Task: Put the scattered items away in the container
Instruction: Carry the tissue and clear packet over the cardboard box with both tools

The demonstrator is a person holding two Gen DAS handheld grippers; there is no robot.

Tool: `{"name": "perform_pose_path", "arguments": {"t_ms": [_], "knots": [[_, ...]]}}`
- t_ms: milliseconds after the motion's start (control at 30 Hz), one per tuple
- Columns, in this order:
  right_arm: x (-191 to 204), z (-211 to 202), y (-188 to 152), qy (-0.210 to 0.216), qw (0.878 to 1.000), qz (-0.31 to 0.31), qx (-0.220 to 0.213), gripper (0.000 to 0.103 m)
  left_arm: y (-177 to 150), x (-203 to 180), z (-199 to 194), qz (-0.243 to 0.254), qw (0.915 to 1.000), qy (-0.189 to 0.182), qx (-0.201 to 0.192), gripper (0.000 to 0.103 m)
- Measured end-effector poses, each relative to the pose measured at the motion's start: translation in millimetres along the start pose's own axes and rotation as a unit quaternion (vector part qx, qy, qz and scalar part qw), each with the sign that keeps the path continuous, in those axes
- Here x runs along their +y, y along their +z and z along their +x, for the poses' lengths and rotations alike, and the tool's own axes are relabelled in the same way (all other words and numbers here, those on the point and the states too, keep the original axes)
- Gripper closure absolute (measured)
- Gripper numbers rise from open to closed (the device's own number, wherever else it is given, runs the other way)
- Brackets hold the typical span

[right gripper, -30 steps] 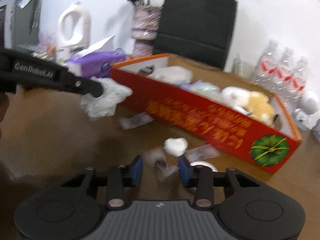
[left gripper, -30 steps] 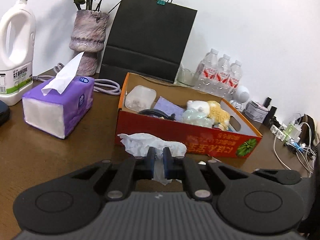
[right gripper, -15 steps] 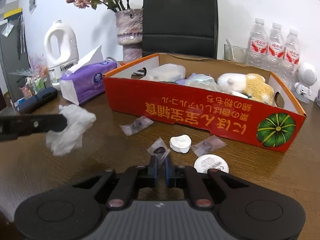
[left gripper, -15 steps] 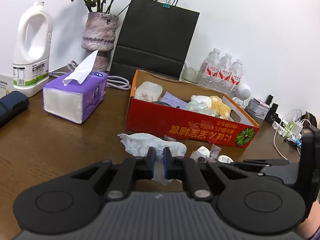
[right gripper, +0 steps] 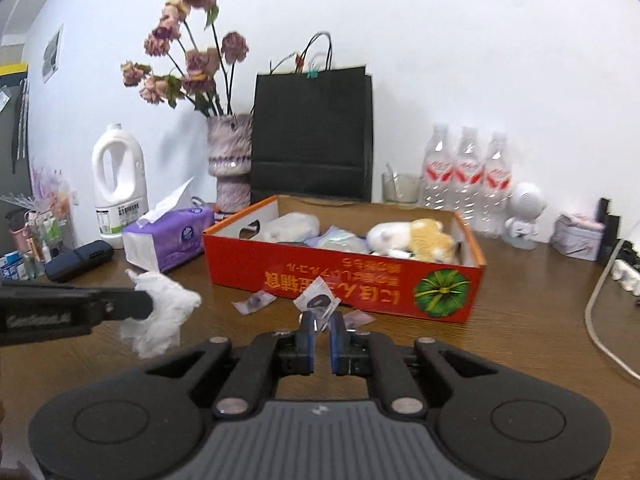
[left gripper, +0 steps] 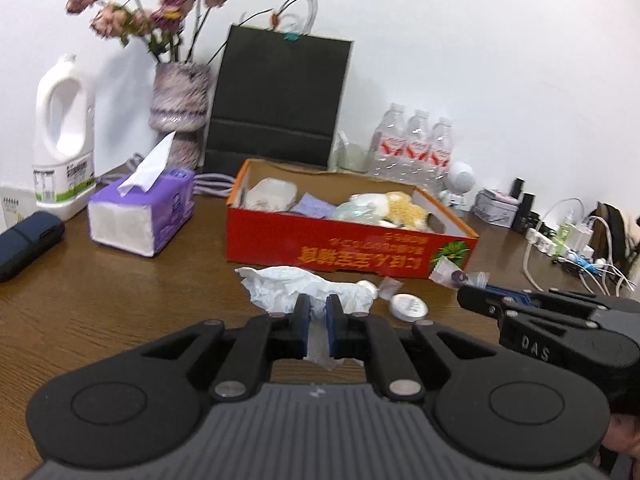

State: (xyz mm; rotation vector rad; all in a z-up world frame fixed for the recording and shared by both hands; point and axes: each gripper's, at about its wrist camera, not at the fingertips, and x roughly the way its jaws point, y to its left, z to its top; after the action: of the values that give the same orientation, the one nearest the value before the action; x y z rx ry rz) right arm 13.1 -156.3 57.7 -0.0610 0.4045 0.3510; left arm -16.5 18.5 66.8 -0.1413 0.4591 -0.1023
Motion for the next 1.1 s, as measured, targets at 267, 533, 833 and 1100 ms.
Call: {"name": "perform_pose_path", "arguments": {"t_ms": [267,533,833,1100], "knots": [[-9,-48,-8,-0.010,1.000,0.011,-0.027,0.097,-4,-29,-29,0.022,0.9995,-0.005,-0.024,0.094],[-12,-66,-9,-0.009,0.999,0.017,-0.038,0.096,-3,-33,-45,0.027,0.9990,0.000,-0.036,0.094],[-22,-39,4,-0.015,0.999,0.019,-0.029,0.096,7,-22,-16,0.029,0.9991,0.003,-0.029,0.094],[-41,19,37,-0.023,0.999,0.018,-0.024,0.097,44,-8,41,0.038,0.9987,0.009,-0.033,0.094]]}}
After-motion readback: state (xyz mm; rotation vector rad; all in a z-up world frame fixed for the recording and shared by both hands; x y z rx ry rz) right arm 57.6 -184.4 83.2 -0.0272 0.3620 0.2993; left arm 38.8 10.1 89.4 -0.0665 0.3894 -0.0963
